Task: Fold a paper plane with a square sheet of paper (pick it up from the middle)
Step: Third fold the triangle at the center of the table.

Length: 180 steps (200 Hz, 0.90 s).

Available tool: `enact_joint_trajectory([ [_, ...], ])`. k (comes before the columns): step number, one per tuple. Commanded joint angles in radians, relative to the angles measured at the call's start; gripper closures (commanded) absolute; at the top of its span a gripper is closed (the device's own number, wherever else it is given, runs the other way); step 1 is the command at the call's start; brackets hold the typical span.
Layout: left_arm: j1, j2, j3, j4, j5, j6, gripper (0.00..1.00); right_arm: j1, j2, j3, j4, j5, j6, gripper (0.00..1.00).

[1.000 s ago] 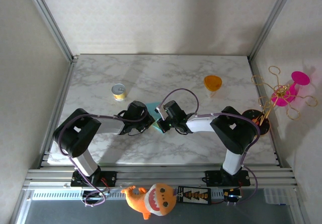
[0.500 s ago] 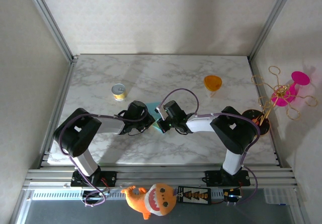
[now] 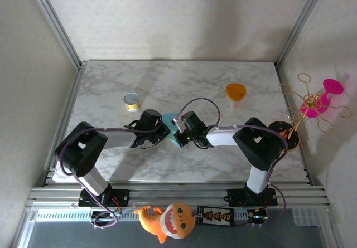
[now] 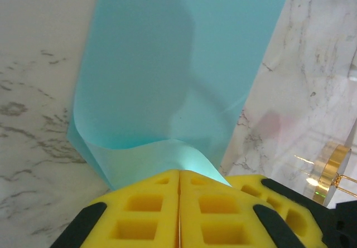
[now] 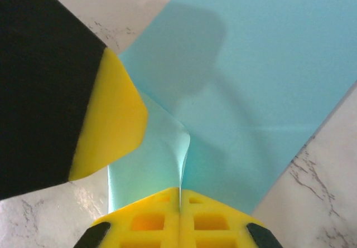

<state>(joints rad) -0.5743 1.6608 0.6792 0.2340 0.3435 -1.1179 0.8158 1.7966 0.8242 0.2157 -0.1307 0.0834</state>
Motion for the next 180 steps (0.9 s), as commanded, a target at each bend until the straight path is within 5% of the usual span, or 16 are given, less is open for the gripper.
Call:
enact_joint_trajectory([
  [1, 0.008, 0.029, 0.023, -0.019, -0.005, 0.023, 0.93, -0.006, 0.04, 0.002, -0.079, 0.012, 0.008, 0.96],
  [69, 0.01, 0.045, 0.013, -0.078, -0.056, 0.004, 0.96, -0.006, -0.008, 0.018, -0.079, 0.017, 0.046, 0.88],
  [139, 0.007, 0.076, 0.006, -0.115, -0.077, 0.008, 0.97, -0.035, -0.222, 0.034, -0.162, 0.094, 0.218, 0.54],
  [161, 0.007, 0.08, 0.006, -0.114, -0.077, 0.01, 0.97, -0.036, -0.253, 0.013, -0.173, 0.013, 0.243, 0.54],
  [180, 0.007, 0.081, 0.002, -0.112, -0.079, 0.006, 0.97, -0.036, -0.249, 0.004, -0.174, -0.092, 0.252, 0.64],
])
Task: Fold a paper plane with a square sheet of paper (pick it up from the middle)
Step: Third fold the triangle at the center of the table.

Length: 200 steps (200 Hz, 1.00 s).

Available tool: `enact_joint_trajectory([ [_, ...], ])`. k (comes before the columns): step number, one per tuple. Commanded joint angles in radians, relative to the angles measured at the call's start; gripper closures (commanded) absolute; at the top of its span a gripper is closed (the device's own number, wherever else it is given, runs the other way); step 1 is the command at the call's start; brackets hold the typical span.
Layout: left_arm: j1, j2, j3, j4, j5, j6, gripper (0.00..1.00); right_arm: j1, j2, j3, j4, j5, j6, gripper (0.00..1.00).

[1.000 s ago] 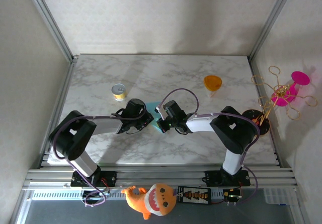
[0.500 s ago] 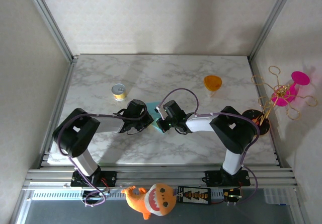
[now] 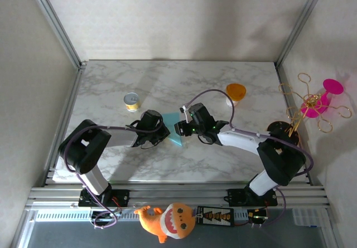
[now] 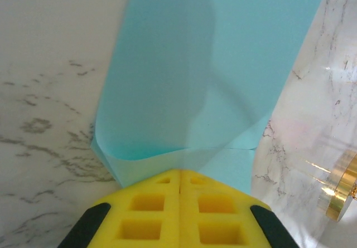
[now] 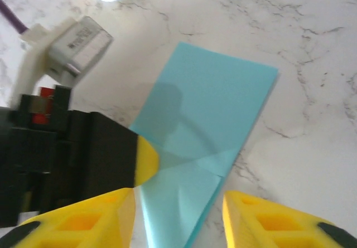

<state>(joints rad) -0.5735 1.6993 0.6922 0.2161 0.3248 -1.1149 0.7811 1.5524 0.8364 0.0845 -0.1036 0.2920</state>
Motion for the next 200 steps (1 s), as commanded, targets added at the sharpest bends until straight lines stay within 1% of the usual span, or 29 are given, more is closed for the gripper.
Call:
enact_joint_trajectory([
  [1, 0.005, 0.042, -0.011, -0.094, -0.06, 0.003, 0.97, -0.001, -0.003, -0.007, -0.043, -0.126, 0.044, 0.64],
  [18, 0.004, 0.043, -0.014, -0.086, -0.057, 0.003, 0.97, -0.002, 0.03, 0.0, -0.043, -0.218, 0.057, 0.74],
  [31, 0.004, 0.043, -0.014, -0.084, -0.054, 0.007, 0.96, 0.0, 0.058, 0.0, -0.032, -0.262, 0.072, 0.79],
  [72, 0.003, 0.042, -0.011, -0.099, -0.055, 0.025, 0.95, 0.018, 0.14, 0.029, -0.018, -0.306, 0.099, 0.87],
  [120, 0.001, 0.04, -0.011, -0.103, -0.056, 0.029, 0.95, 0.028, 0.212, 0.071, -0.04, -0.282, 0.105, 0.89],
  [200, 0.0, 0.046, -0.011, -0.107, -0.057, 0.022, 0.96, 0.028, 0.252, 0.079, -0.063, -0.247, 0.095, 0.9],
])
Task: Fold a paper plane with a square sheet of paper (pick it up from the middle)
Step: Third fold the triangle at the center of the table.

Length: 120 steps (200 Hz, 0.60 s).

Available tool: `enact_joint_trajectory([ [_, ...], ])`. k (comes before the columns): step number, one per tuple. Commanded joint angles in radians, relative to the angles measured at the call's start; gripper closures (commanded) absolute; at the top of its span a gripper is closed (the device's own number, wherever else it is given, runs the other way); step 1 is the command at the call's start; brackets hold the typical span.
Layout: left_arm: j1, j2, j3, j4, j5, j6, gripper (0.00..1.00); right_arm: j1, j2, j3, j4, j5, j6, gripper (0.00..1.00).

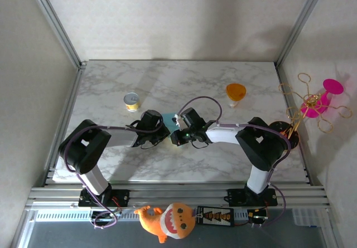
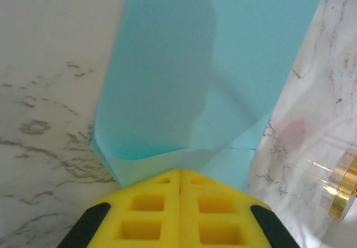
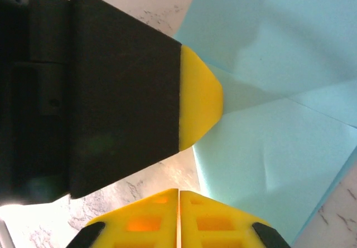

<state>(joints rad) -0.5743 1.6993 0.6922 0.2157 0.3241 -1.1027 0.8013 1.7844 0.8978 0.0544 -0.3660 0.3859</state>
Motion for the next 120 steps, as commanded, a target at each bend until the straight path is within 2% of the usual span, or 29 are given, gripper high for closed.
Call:
enact_joint_trajectory([
  [1, 0.001, 0.047, -0.01, -0.107, -0.056, 0.009, 0.96, 0.008, 0.021, 0.018, -0.034, 0.016, 0.0, 0.9],
  [120, -0.001, 0.065, -0.011, -0.131, -0.07, -0.006, 0.98, 0.009, 0.038, 0.018, -0.07, 0.062, -0.014, 0.9],
])
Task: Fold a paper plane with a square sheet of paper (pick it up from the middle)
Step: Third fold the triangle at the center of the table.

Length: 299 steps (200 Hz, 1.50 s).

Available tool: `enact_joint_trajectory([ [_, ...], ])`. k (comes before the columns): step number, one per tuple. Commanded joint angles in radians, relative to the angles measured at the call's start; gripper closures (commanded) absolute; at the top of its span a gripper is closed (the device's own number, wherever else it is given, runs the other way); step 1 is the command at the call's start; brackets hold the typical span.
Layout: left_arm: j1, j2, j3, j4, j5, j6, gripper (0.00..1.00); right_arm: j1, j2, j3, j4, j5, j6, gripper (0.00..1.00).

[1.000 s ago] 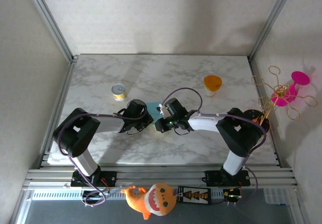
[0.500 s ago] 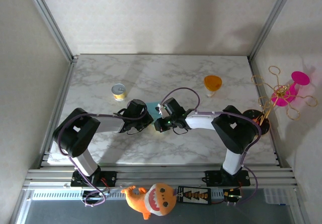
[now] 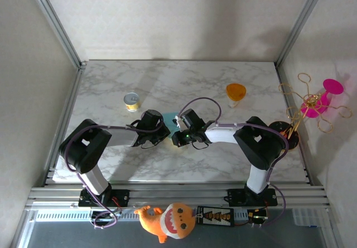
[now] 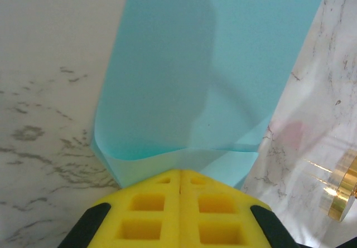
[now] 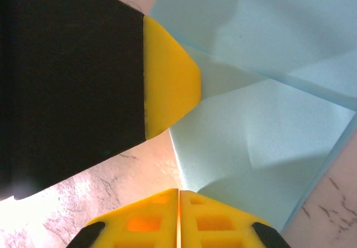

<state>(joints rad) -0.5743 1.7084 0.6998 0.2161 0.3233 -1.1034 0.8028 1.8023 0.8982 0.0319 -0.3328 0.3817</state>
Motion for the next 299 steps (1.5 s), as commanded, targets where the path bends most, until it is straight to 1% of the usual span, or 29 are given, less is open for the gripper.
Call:
enact_joint_trajectory([
  [1, -0.001, 0.056, -0.019, -0.133, -0.069, -0.004, 0.98, 0.006, 0.021, 0.018, -0.047, 0.029, -0.01, 0.9],
  [62, -0.001, 0.058, -0.01, -0.172, -0.093, 0.008, 0.98, 0.007, 0.026, 0.003, -0.072, 0.038, -0.021, 0.9],
  [138, 0.0, 0.065, -0.004, -0.204, -0.118, 0.025, 0.98, 0.001, -0.046, -0.103, -0.109, 0.0, -0.024, 0.89],
  [211, 0.002, 0.06, 0.003, -0.203, -0.115, 0.029, 0.98, -0.001, -0.113, -0.197, -0.142, 0.012, 0.011, 0.89],
  [225, 0.001, 0.06, 0.009, -0.203, -0.109, 0.033, 0.98, -0.001, -0.134, -0.209, -0.136, 0.02, 0.035, 0.89],
  [242, 0.001, 0.06, 0.018, -0.2, -0.1, 0.038, 0.98, -0.002, -0.173, -0.173, -0.128, 0.041, 0.055, 0.88],
  [266, -0.001, 0.046, 0.026, -0.196, -0.09, 0.034, 0.97, -0.003, -0.241, -0.138, -0.064, 0.054, 0.075, 0.86],
  [299, -0.005, 0.036, 0.043, -0.201, -0.081, 0.033, 0.96, -0.002, -0.199, -0.109, 0.018, 0.025, 0.105, 0.84],
])
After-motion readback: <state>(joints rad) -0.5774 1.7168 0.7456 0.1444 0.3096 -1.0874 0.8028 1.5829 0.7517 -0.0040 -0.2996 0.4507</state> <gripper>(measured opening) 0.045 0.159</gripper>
